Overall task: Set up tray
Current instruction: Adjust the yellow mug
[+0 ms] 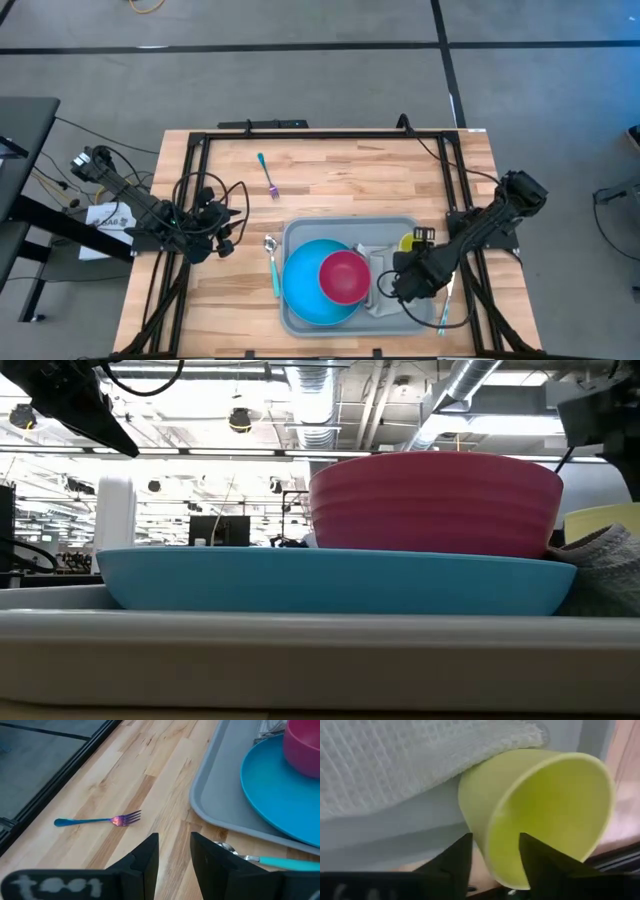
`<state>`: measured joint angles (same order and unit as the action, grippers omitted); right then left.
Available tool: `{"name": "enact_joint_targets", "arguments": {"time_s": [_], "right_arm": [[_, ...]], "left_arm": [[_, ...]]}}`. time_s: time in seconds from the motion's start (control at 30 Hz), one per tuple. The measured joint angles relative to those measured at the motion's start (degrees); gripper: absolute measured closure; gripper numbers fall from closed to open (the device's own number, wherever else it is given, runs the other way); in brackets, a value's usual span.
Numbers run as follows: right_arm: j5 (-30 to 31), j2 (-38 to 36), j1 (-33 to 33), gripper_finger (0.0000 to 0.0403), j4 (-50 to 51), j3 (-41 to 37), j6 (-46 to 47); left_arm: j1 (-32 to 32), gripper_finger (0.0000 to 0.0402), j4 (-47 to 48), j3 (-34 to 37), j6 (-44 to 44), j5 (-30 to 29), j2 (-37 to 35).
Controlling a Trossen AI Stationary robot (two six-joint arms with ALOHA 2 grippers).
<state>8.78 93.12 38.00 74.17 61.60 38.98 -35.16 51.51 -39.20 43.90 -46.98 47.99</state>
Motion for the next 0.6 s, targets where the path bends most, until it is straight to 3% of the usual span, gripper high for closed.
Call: {"name": "enact_joint_targets", "arguments": {"time_s": [0.17,0.23,0.47,0.6], "right_arm": [[0.55,0.00,-2.61,0.0367,0.32,-1.14,-4.85],[2.60,0.00,-4.03,0.0392,0.38,-1.33,-5.88],[6.35,0.00,-9.83,0.0396,0.34,-2.32,-9.94],[1.74,-0.02,-12.04,0.0394,0.08,-2.27,-11.80]], "left_arm": [[0.00,0.0299,0.00,0.00,0.02,-0.02,0.00],[-0.02,0.0299,0.00,0.00,-0.22,-0.31,0.02],[0.00,0.0299,0.00,0.00,-0.62,-0.17,0.02],[0.00,0.0299,0.02,0.00,-0.62,0.03,0.02]]}}
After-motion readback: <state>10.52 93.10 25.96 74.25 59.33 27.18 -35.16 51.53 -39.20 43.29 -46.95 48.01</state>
